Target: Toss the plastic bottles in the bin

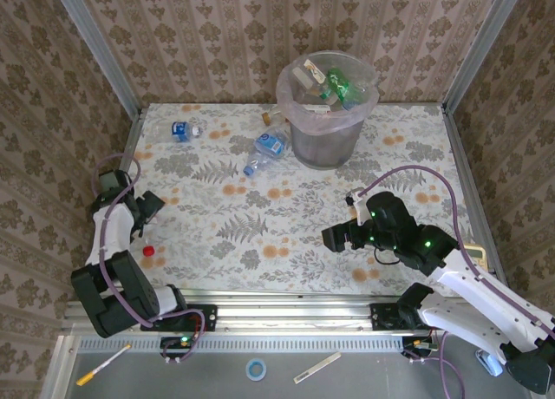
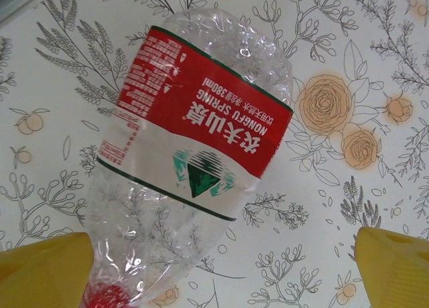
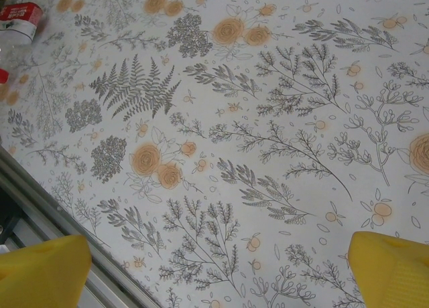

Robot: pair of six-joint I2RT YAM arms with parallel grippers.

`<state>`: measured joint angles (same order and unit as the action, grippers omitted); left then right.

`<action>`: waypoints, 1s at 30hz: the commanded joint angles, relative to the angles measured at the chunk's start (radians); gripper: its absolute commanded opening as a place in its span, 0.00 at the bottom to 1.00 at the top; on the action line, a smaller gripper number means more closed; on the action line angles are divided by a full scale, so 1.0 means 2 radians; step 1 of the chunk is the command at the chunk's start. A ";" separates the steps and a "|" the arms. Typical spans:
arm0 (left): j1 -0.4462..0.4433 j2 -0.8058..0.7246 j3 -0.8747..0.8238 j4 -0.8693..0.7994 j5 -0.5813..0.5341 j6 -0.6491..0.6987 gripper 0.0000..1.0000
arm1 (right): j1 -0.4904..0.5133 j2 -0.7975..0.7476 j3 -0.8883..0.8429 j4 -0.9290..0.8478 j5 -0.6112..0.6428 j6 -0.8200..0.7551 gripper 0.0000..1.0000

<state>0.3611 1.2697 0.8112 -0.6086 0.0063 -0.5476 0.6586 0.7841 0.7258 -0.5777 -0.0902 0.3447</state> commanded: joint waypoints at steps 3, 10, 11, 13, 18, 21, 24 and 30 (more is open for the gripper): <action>0.005 0.015 -0.009 0.020 0.012 0.021 1.00 | -0.002 -0.009 -0.005 -0.008 -0.011 0.002 1.00; 0.007 0.042 -0.014 0.027 -0.009 0.025 1.00 | -0.002 -0.013 -0.010 -0.008 -0.010 0.000 1.00; 0.008 0.045 -0.015 0.029 -0.012 0.025 1.00 | -0.002 -0.012 -0.010 -0.007 -0.010 0.000 1.00; 0.010 0.053 -0.016 0.031 -0.018 0.025 1.00 | -0.002 -0.012 -0.011 -0.005 -0.011 -0.001 1.00; 0.010 0.068 -0.022 0.040 -0.015 0.025 1.00 | -0.002 -0.012 -0.013 -0.002 -0.011 -0.002 1.00; 0.010 0.078 -0.025 0.046 -0.010 0.026 1.00 | -0.002 -0.012 -0.015 0.000 -0.011 -0.002 1.00; 0.010 0.086 -0.029 0.053 -0.005 0.028 1.00 | -0.002 -0.011 -0.015 0.000 -0.011 -0.001 1.00; 0.010 0.087 -0.030 0.060 0.010 0.034 0.89 | -0.002 -0.011 -0.014 -0.001 -0.010 -0.002 1.00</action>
<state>0.3748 1.4399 0.7593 -0.5034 0.0051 -0.5007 0.6586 0.7731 0.7094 -0.5797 -0.0910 0.3443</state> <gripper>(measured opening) 0.903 0.999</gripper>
